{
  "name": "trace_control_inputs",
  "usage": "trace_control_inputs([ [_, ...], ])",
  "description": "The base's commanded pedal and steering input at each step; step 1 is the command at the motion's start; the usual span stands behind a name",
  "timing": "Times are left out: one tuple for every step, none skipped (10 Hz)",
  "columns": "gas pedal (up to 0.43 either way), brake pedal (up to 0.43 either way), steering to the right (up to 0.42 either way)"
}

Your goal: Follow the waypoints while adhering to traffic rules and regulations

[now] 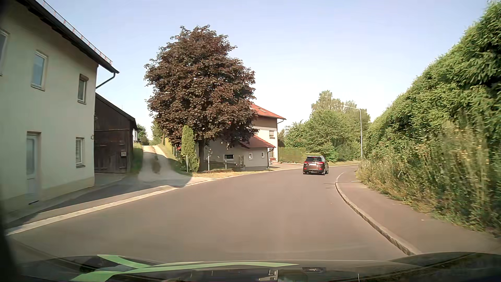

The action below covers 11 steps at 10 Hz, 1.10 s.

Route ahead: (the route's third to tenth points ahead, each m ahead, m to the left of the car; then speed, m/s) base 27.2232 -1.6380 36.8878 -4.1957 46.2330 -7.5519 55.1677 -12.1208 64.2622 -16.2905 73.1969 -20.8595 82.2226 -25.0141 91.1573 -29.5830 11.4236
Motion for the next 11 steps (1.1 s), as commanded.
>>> trace_control_inputs([
  [0.000,0.000,0.047],
  [0.000,0.000,0.047],
  [0.000,0.000,0.048],
  [0.028,0.000,0.048],
  [0.059,0.000,0.049],
  [0.079,0.000,0.050],
  [0.087,0.000,0.050],
  [0.098,0.000,0.050],
  [0.098,0.000,0.050],
  [0.098,0.000,0.050],
  [0.098,0.000,0.050],
])
